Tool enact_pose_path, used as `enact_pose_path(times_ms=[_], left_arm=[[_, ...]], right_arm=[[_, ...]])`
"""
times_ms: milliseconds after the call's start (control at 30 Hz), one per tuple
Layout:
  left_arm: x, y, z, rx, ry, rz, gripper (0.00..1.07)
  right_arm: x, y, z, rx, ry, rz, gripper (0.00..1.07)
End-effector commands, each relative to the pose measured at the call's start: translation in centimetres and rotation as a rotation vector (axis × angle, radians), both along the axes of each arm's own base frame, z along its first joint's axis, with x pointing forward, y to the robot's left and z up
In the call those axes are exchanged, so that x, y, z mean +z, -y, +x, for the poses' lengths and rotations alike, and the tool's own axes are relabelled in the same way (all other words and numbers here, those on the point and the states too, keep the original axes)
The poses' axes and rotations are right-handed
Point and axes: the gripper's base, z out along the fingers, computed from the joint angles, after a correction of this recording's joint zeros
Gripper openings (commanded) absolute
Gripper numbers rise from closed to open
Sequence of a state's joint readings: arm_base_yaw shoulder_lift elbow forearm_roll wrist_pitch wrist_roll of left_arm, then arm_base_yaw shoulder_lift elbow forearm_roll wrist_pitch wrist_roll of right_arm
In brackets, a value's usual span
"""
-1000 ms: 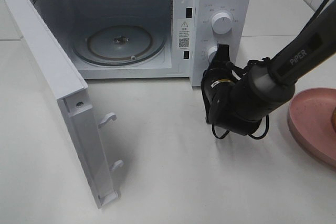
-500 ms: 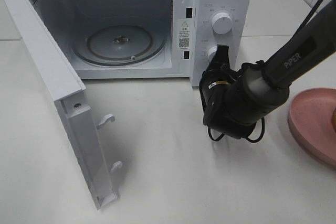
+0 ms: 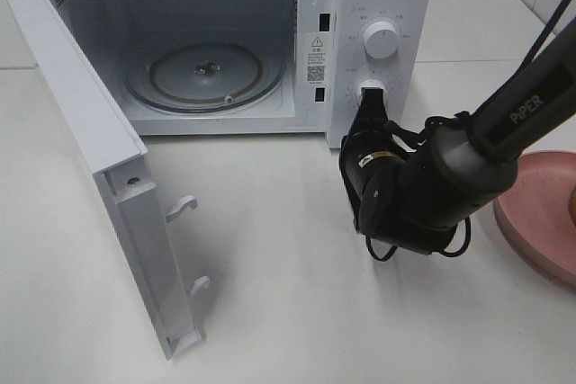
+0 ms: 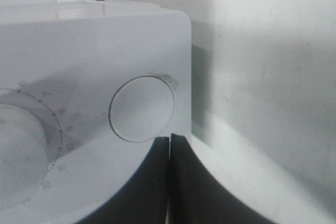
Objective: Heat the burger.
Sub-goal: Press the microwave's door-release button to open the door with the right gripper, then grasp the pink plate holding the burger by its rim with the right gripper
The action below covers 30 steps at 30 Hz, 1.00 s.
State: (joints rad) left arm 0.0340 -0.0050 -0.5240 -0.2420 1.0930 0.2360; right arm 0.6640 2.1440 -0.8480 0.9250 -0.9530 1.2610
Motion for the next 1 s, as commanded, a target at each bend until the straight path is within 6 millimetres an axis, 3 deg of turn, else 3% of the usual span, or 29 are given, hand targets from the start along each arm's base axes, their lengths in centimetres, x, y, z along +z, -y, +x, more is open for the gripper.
enact_pose_path(times_ms=[33, 467, 700, 1000], left_arm=[[0.0, 0.0, -0.2, 0.001, 0.022, -0.009, 1.00], [0.0, 0.0, -0.2, 0.001, 0.022, -0.009, 1.00], [0.0, 0.0, -0.2, 0.001, 0.022, -0.009, 1.00], [0.0, 0.0, -0.2, 0.001, 0.022, -0.009, 1.00]], right_arm=[[0.8, 0.3, -0.6, 0.022, 0.003, -0.036, 0.02], [3.3, 2.5, -3.6, 0.101, -0.029, -0.155, 0.02], [4.5, 3.2, -6.1, 0.325, -0.111, -0.299, 0.03], [5.7, 3.2, -7.0, 0.646, -0.216, -0.480, 0.03]])
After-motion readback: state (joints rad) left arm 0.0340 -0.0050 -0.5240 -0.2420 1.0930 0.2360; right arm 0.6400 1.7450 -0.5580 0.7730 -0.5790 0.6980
